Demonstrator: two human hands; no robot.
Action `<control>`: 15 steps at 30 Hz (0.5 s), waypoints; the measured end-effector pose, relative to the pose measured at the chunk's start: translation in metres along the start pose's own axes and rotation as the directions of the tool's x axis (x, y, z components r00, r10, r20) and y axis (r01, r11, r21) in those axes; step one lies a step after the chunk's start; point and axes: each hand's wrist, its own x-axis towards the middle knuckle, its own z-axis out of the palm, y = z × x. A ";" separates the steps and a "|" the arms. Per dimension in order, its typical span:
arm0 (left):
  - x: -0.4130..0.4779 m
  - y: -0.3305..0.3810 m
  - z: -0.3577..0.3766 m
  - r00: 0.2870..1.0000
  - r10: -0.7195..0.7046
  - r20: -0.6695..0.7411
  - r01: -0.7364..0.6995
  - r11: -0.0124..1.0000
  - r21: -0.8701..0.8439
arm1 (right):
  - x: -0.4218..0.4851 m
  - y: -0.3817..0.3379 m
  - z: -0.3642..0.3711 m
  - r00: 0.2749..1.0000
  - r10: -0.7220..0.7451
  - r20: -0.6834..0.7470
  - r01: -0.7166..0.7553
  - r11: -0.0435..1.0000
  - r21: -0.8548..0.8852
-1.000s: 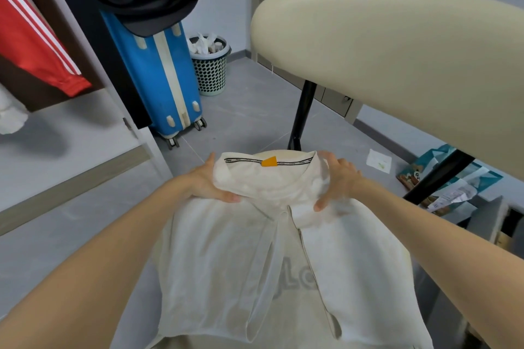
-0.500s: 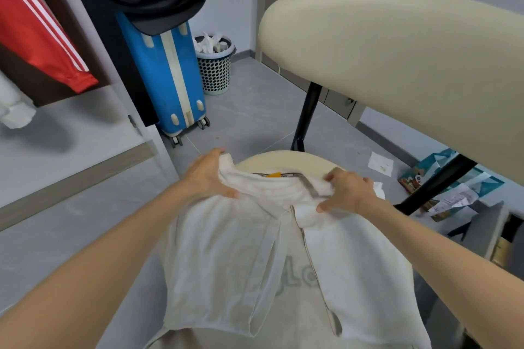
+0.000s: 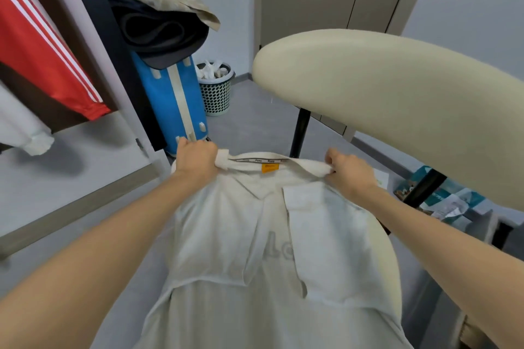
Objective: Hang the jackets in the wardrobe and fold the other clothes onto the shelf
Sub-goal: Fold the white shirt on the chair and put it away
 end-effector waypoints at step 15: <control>-0.096 -0.021 -0.026 0.983 0.179 -0.040 -0.182 0.927 -0.329 | -0.067 0.001 -0.019 0.996 -0.038 -0.083 0.051 0.987 0.155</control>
